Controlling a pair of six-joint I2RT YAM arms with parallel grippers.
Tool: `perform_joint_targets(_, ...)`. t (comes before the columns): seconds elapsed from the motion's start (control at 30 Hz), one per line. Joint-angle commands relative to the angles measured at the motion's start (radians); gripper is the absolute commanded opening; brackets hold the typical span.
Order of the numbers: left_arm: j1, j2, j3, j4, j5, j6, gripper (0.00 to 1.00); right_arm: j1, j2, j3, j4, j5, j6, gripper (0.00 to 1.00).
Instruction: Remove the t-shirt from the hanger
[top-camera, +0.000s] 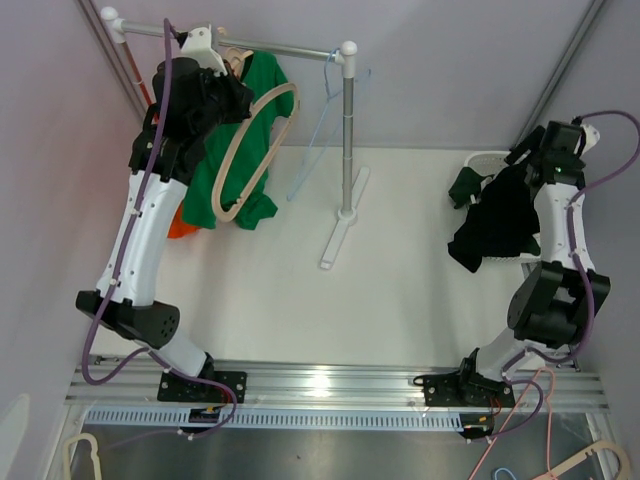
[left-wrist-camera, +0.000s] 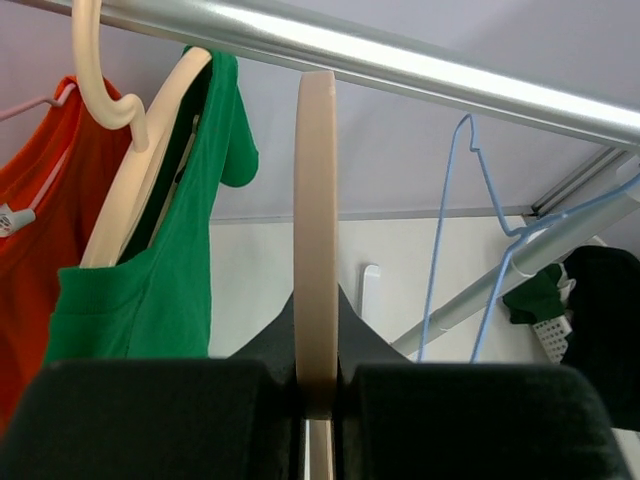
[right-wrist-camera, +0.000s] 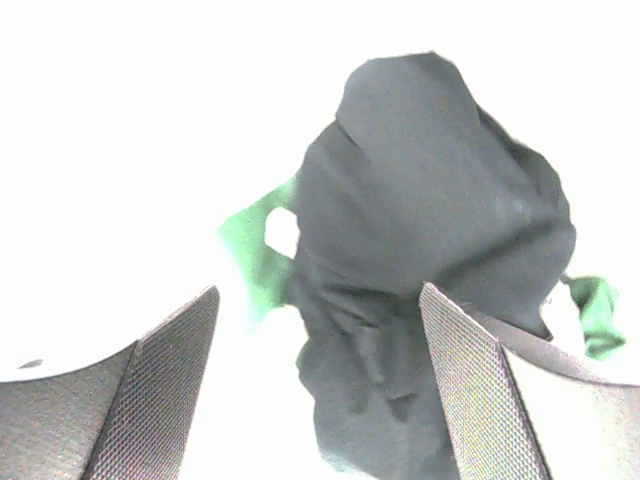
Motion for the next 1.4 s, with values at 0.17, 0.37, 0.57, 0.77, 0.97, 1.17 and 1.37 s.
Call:
perform_joint_targets(0.17, 0.010, -0.004, -0.007, 0.153, 0.040, 0.108, 0.01, 0.014, -0.196, 0.097, -0.054, 0.000, -0.055, 0.87)
perform_joint_targets(0.37, 0.008, -0.006, -0.036, 0.228, 0.109, 0.114, 0.01, 0.017, -0.282, 0.084, -0.035, -0.006, -0.066, 0.91)
perform_joint_targets(0.57, -0.027, 0.027, -0.027, 0.323, 0.076, 0.189, 0.01, 0.017, -0.334, 0.106, -0.026, -0.116, -0.060, 0.91)
perform_joint_targets(0.77, -0.044, 0.114, 0.086, 0.311, 0.100, 0.200, 0.01, 0.017, -0.422, 0.035, 0.101, -0.287, -0.022, 0.91)
perform_joint_targets(0.97, -0.087, 0.182, 0.165, 0.268, 0.050, 0.241, 0.01, 0.018, -0.466, 0.038, 0.137, -0.332, 0.009, 0.90)
perform_joint_targets(1.17, -0.159, 0.218, 0.168, 0.277, 0.018, 0.272, 0.01, 0.020, -0.488, 0.044, 0.135, -0.352, 0.022, 0.90)
perform_joint_targets(1.37, -0.219, 0.243, 0.183, 0.265, -0.035, 0.312, 0.01, 0.020, -0.489, 0.037, 0.129, -0.364, 0.025, 0.90)
